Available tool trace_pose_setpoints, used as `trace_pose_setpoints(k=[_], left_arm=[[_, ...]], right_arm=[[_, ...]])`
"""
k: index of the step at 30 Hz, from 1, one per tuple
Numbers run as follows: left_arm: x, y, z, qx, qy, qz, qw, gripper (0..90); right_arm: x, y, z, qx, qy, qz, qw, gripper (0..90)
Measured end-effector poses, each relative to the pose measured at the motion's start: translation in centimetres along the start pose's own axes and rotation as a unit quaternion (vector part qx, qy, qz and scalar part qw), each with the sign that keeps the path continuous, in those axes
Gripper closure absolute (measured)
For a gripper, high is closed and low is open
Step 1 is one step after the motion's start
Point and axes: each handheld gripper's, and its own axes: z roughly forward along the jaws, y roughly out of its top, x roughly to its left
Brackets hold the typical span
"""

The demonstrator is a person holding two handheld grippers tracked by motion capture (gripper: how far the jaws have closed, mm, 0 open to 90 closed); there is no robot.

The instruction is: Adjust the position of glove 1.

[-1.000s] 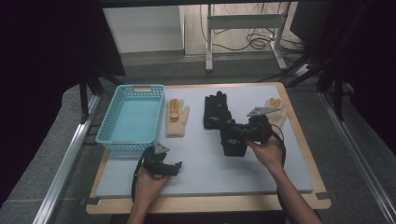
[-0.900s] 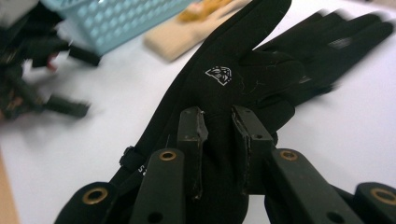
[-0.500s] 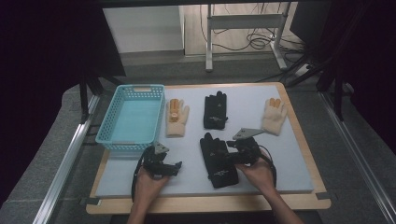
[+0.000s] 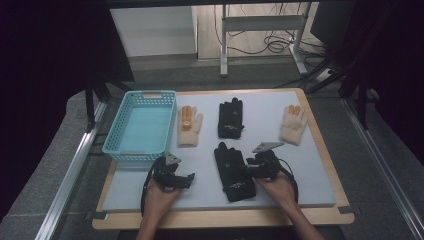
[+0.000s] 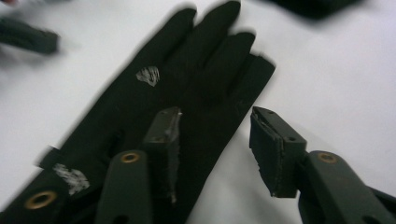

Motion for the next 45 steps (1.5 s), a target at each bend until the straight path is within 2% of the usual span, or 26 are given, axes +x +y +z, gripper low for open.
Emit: trace_pose_setpoints(k=[1, 2, 4, 9, 13, 14, 19, 20, 22, 23, 24, 26, 27, 29, 30, 31, 32, 33, 34, 35, 36, 40, 41, 43, 45], left_arm=[[0.0, 0.0, 0.0, 0.0, 0.0, 0.0, 1.0, 4.6], [0.0, 0.0, 0.0, 0.0, 0.0, 0.0, 1.0, 4.6], [0.0, 0.0, 0.0, 0.0, 0.0, 0.0, 1.0, 4.6], [0.0, 0.0, 0.0, 0.001, 0.0, 0.0, 1.0, 4.6], [0.0, 0.0, 0.0, 0.0, 0.0, 0.0, 1.0, 4.6], [0.0, 0.0, 0.0, 0.0, 0.0, 0.0, 1.0, 4.6], [0.0, 0.0, 0.0, 0.0, 0.0, 0.0, 1.0, 4.6], [0.0, 0.0, 0.0, 0.0, 0.0, 0.0, 1.0, 4.6], [0.0, 0.0, 0.0, 0.0, 0.0, 0.001, 1.0, 4.6], [0.0, 0.0, 0.0, -0.002, 0.0, -0.001, 1.0, 4.6], [0.0, 0.0, 0.0, -0.002, 0.0, -0.001, 1.0, 4.6], [0.0, 0.0, 0.0, -0.002, 0.0, -0.001, 1.0, 4.6], [0.0, 0.0, 0.0, -0.002, 0.0, -0.001, 1.0, 4.6], [0.0, 0.0, 0.0, -0.002, 0.0, -0.001, 1.0, 4.6], [0.0, 0.0, 0.0, -0.002, 0.0, -0.001, 1.0, 4.6], [0.0, 0.0, 0.0, -0.002, 0.0, -0.001, 1.0, 4.6], [0.0, 0.0, 0.0, -0.002, 0.0, -0.001, 1.0, 4.6], [0.0, 0.0, 0.0, -0.002, 0.0, -0.001, 1.0, 4.6], [0.0, 0.0, 0.0, -0.002, 0.0, -0.001, 1.0, 4.6], [0.0, 0.0, 0.0, -0.002, 0.0, -0.001, 1.0, 4.7], [0.0, 0.0, 0.0, -0.002, 0.0, -0.001, 1.0, 4.7], [0.0, 0.0, 0.0, -0.002, 0.0, -0.001, 1.0, 4.6], [0.0, 0.0, 0.0, -0.002, 0.0, -0.001, 1.0, 4.6], [0.0, 0.0, 0.0, -0.001, 0.0, -0.001, 1.0, 4.6], [0.0, 0.0, 0.0, -0.001, 0.0, 0.0, 1.0, 4.6]], right_arm=[[0.1, -0.3, 0.2, -0.002, 0.002, 0.0, 1.0, 65.9], [0.2, -0.7, 0.1, -0.012, 0.015, 0.012, 0.9997, 76.4], [0.1, -0.8, 0.0, -0.012, 0.024, 0.022, 0.9994, 83.4], [-0.4, -0.4, -1.0, -0.026, 0.038, 0.034, 0.9984, 86.5], [-0.8, 0.5, -2.4, -0.031, 0.019, 0.022, 0.9991, 86.6], [-1.4, 1.1, -3.5, -0.038, 0.005, 0.022, 0.999, 86.6], [-2.5, 2.3, -6.3, -0.047, -0.031, 0.013, 0.9983, 86.6], [-2.5, 2.3, -6.3, -0.047, -0.031, 0.013, 0.9983, 86.6], [-2.1, 3.5, -8.1, -0.047, -0.058, -0.013, 0.9971, 86.5], [-2.1, 3.5, -8.1, -0.047, -0.058, -0.013, 0.9971, 86.5], [-1.3, 4.3, -8.4, -0.041, -0.062, -0.028, 0.9969, 86.4], [-1.0, 4.6, -8.3, -0.037, -0.062, -0.033, 0.9968, 86.3], [0.1, 5.2, -7.5, -0.024, -0.058, -0.047, 0.997, 85.8], [0.6, 5.4, -6.8, -0.019, -0.05, -0.054, 0.9971, 85.6], [1.8, 5.8, -5.4, -0.01, -0.029, -0.062, 0.9976, 84.9], [1.8, 5.8, -5.4, -0.01, -0.029, -0.062, 0.9976, 84.9], [2.3, 6.0, -4.6, -0.008, -0.014, -0.065, 0.9978, 83.9], [2.9, 6.2, -3.8, -0.009, 0.005, -0.066, 0.9978, 78.9], [3.9, 6.6, -2.5, -0.011, 0.034, -0.064, 0.9973, 69.4], [3.9, 6.6, -2.5, -0.011, 0.034, -0.064, 0.9973, 69.4], [4.6, 7.2, -1.8, -0.014, 0.041, -0.069, 0.9967, 65.7], [4.5, 7.6, -1.8, -0.014, 0.033, -0.075, 0.9965, 65.5], [3.6, 7.2, -1.6, -0.009, 0.019, -0.069, 0.9974, 65.5], [3.2, 7.0, -1.4, -0.007, 0.019, -0.066, 0.9976, 65.4], [1.9, 6.2, -0.2, 0.002, 0.018, -0.05, 0.9986, 65.2]])
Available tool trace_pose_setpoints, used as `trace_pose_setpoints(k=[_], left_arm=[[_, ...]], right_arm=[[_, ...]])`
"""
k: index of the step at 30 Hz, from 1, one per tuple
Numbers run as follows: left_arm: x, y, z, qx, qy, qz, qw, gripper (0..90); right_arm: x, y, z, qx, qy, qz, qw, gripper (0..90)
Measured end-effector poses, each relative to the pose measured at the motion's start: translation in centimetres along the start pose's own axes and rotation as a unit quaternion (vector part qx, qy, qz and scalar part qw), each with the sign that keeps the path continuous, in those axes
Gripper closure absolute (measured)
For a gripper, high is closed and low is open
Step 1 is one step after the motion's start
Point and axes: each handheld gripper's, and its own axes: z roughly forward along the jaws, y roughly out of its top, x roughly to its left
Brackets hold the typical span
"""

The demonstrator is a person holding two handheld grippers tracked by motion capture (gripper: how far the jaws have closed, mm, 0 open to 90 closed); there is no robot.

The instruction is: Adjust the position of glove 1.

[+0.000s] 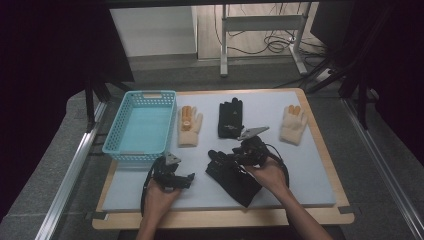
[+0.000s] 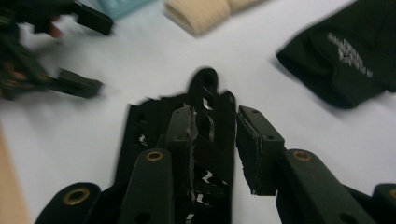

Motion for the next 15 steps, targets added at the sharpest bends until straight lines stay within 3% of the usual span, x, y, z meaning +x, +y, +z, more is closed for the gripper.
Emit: trace_pose_setpoints(k=[3, 4, 6, 7, 10, 11, 12, 14, 15], left_arm=[[0.0, 0.0, 0.0, 0.001, 0.0, 0.0, 1.0, 4.6], [0.0, 0.0, 0.0, 0.001, 0.0, 0.0, 1.0, 4.6], [0.0, 0.0, 0.0, 0.001, 0.0, 0.0, 1.0, 4.6], [0.0, 0.0, 0.0, 0.001, 0.0, 0.0, 1.0, 4.6], [0.0, 0.0, 0.0, 0.001, 0.0, 0.0, 1.0, 4.6], [0.0, 0.0, 0.0, 0.001, 0.0, 0.0, 1.0, 4.6], [0.0, 0.0, 0.0, 0.001, 0.0, 0.0, 1.0, 4.7], [0.0, 0.0, 0.0, 0.001, 0.0, 0.0, 1.0, 4.6], [0.0, 0.0, 0.0, 0.001, 0.0, 0.0, 1.0, 4.6]], right_arm=[[-0.4, -0.2, 1.2, 0.003, 0.005, 0.002, 1.0, 64.6], [-0.6, -0.1, 2.7, 0.011, 0.005, -0.004, 0.9999, 63.5], [-0.6, 0.0, 3.3, 0.013, 0.007, -0.007, 0.9999, 63.5], [-0.7, 0.3, 4.8, 0.023, 0.003, -0.014, 0.9996, 63.3], [-0.9, 0.6, 5.8, 0.032, 0.008, -0.009, 0.9994, 64.2], [-1.1, 0.7, 6.3, 0.038, 0.014, -0.005, 0.9992, 68.7], [-1.6, 0.7, 6.4, 0.034, 0.031, 0.014, 0.9988, 82.8], [-1.8, 0.7, 6.2, 0.033, 0.034, 0.017, 0.9987, 86.1], [-1.9, 0.7, 6.1, 0.036, 0.023, 0.013, 0.999, 86.6]])
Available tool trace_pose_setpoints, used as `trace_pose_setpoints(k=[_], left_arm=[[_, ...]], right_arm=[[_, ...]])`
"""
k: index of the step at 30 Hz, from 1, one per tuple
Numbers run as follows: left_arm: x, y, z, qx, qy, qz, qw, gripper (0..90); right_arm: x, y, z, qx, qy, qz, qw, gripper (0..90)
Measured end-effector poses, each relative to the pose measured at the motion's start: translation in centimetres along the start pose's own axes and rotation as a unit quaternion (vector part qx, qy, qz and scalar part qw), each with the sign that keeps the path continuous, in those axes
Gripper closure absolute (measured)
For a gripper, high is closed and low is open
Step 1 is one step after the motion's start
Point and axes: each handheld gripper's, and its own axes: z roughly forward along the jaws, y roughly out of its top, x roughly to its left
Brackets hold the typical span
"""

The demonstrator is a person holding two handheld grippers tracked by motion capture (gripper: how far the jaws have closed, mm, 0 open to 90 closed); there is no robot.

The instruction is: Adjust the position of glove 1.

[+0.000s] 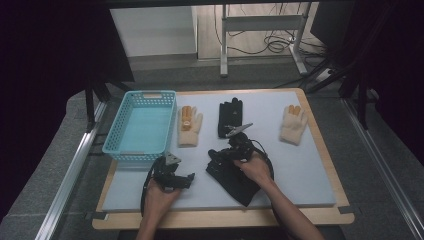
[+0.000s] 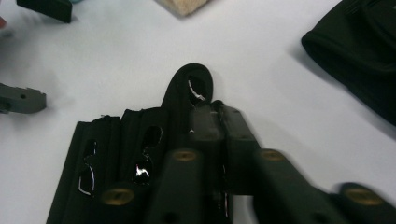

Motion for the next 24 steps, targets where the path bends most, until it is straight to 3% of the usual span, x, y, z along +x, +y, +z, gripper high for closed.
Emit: trace_pose_setpoints(k=[1, 3, 4, 6, 7, 11, 15, 17, 20, 21, 24], left_arm=[[0.0, 0.0, 0.0, 0.0, 0.0, 0.0, 1.0, 4.7], [0.0, 0.0, 0.0, 0.0, 0.0, 0.0, 1.0, 4.6], [0.0, 0.0, 0.0, 0.0, 0.0, 0.0, 1.0, 4.6], [0.0, 0.0, 0.0, 0.0, 0.0, 0.0, 1.0, 4.6], [0.0, 0.0, 0.0, 0.0, 0.0, 0.0, 1.0, 4.6], [0.0, 0.0, 0.0, 0.0, 0.0, 0.0, 1.0, 4.6], [0.0, 0.0, 0.0, 0.0, 0.0, 0.0, 1.0, 4.6], [0.0, 0.0, 0.0, 0.0, 0.001, 0.0, 1.0, 4.6], [0.0, 0.0, 0.0, 0.0, 0.001, 0.001, 1.0, 4.6], [0.0, 0.0, 0.0, 0.0, 0.001, 0.001, 1.0, 4.6], [-0.1, 0.0, 0.0, -0.002, 0.001, -0.002, 1.0, 4.6]], right_arm=[[0.0, 0.0, -0.1, 0.007, -0.012, -0.007, 0.9999, 86.8], [-0.4, -0.3, -0.8, -0.003, -0.02, -0.003, 0.9998, 86.8], [-1.0, -0.6, -1.6, -0.017, -0.028, 0.01, 0.9994, 86.8], [-1.4, -0.7, -2.0, -0.02, -0.039, 0.014, 0.9989, 86.8], [-2.2, -1.2, -2.8, -0.024, -0.062, 0.02, 0.9976, 86.6], [-4.0, -2.8, -3.6, -0.028, -0.087, 0.049, 0.9947, 85.1], [-4.4, -3.8, -4.7, -0.044, -0.08, 0.062, 0.9939, 79.8], [-4.0, -4.9, -6.8, -0.056, -0.083, 0.055, 0.9935, 76.6], [-3.5, -6.5, -8.2, -0.05, -0.079, 0.041, 0.9948, 77.7], [-3.5, -6.5, -8.2, -0.05, -0.079, 0.041, 0.9948, 77.7], [-2.4, -8.8, -8.4, -0.027, -0.063, 0.027, 0.9973, 82.8]])
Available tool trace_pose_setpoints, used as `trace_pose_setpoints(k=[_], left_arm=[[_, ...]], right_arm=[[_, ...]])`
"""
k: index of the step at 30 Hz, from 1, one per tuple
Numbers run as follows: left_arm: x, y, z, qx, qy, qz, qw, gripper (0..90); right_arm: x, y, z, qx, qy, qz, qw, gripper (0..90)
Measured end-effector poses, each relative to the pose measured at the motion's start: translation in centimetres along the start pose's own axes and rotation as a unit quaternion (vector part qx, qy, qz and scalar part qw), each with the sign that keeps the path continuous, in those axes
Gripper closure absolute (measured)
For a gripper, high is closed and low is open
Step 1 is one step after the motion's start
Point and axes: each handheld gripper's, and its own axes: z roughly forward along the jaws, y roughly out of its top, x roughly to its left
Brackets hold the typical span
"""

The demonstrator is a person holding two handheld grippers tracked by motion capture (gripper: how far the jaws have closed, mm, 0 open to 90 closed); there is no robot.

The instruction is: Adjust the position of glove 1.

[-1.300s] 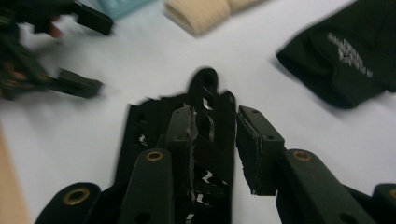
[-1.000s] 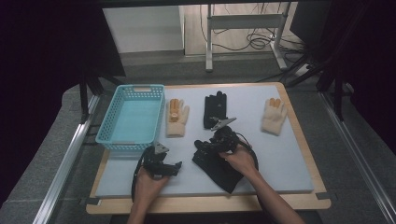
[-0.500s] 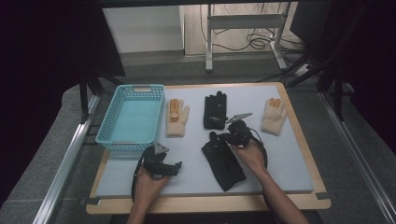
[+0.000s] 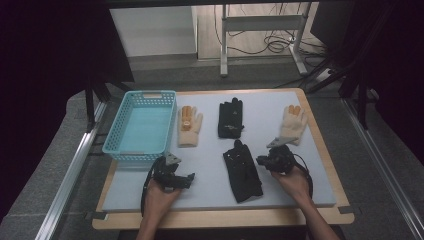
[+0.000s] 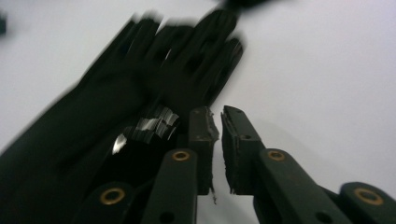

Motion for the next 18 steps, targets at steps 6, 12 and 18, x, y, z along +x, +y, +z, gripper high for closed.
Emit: trace_pose_setpoints(k=[6, 12, 18], left_arm=[[0.0, 0.0, 0.0, 0.0, 0.0, 0.0, 1.0, 4.7], [0.0, 0.0, 0.0, 0.0, 0.0, 0.001, 1.0, 4.7], [0.0, 0.0, 0.0, 0.0, 0.0, 0.0, 1.0, 4.7]], right_arm=[[2.5, -1.0, 0.7, 0.003, 0.029, -0.018, 0.9994, 85.5], [3.4, -0.1, 0.9, 0.001, 0.025, -0.04, 0.9989, 84.6], [0.1, 1.9, 1.2, -0.021, 0.016, -0.005, 0.9996, 77.4]])
